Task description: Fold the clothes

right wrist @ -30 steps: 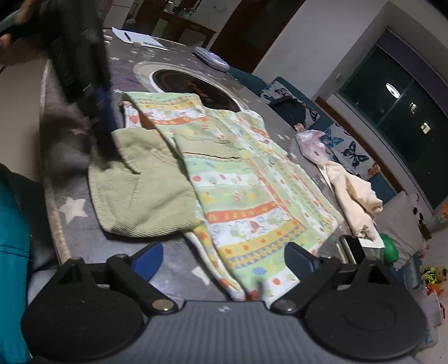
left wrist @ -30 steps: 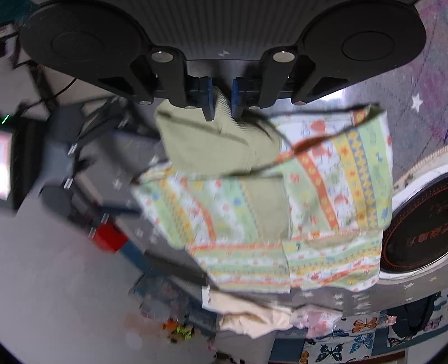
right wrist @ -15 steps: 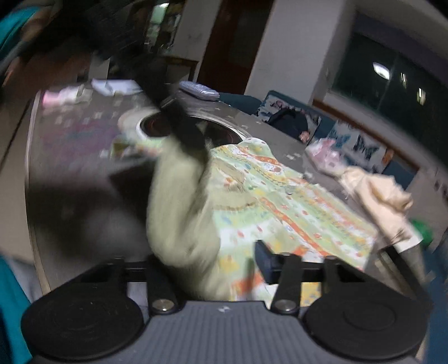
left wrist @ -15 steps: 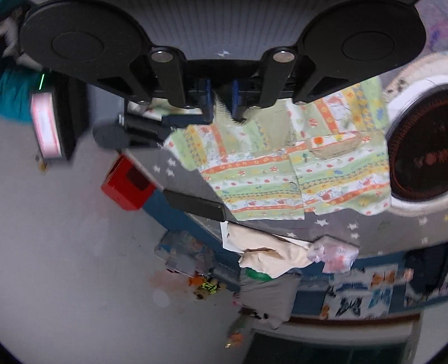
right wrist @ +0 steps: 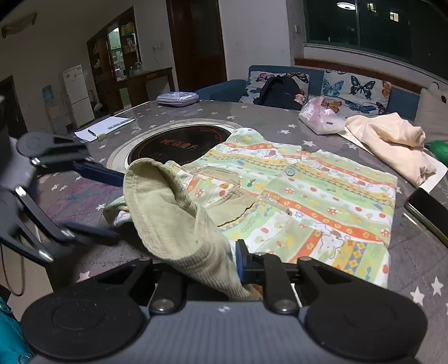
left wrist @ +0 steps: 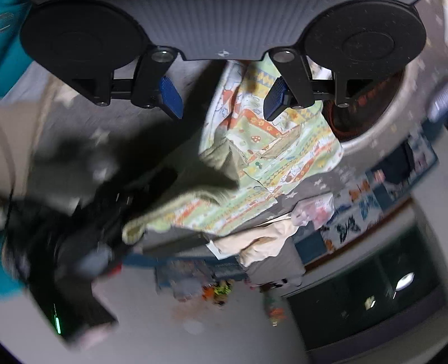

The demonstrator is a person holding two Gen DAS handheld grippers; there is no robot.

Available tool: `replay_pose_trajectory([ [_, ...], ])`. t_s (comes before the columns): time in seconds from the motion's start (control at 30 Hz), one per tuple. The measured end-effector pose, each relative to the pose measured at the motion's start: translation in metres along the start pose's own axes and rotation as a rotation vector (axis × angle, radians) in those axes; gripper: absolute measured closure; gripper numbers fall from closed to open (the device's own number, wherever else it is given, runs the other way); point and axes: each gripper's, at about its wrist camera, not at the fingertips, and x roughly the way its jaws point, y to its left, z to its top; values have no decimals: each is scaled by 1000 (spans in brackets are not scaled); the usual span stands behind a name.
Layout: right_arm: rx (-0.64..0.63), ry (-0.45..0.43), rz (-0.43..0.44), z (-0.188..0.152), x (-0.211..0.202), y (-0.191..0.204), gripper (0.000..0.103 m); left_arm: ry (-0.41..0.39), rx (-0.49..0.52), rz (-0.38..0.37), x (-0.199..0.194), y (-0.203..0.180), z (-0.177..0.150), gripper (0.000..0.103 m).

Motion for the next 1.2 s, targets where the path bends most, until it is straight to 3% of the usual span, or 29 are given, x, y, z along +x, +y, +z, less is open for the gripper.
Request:
replay_pose_trajectory([
  [0.07, -12, -4, -10, -1, -2, 3, 91, 9, 60, 11, 8, -5, -3, 44],
  [0.13, -25, -10, -20, -2, -4, 6, 93, 25, 101, 11, 15, -7, -6, 73],
  [0.23, -48, -24, -28, -3, -8, 10, 94, 24, 104, -14, 11, -4, -7, 91],
  [0.33, -67, -29, -14, -4, -20, 15, 95, -5, 93, -55, -8, 0, -6, 95],
  [0.47, -101, 0, 47, -9, -49, 24, 95, -21, 83, -163, -49, -4, -8, 96],
  [0.6, -122, 52, 121, -15, -90, 48, 95, -16, 43, -316, -97, -12, -9, 96],
  [0.73, -148, 74, 170, -13, -119, 67, 96, -49, 23, -389, -126, -10, -7, 95],
  [0.97, -190, 50, 145, 17, -100, 56, 97, -50, -140, -332, -87, 36, 5, 96],
  [1.2, -206, 67, 137, 62, -46, 19, 97, -9, -199, -293, -28, 89, 19, 95],
])
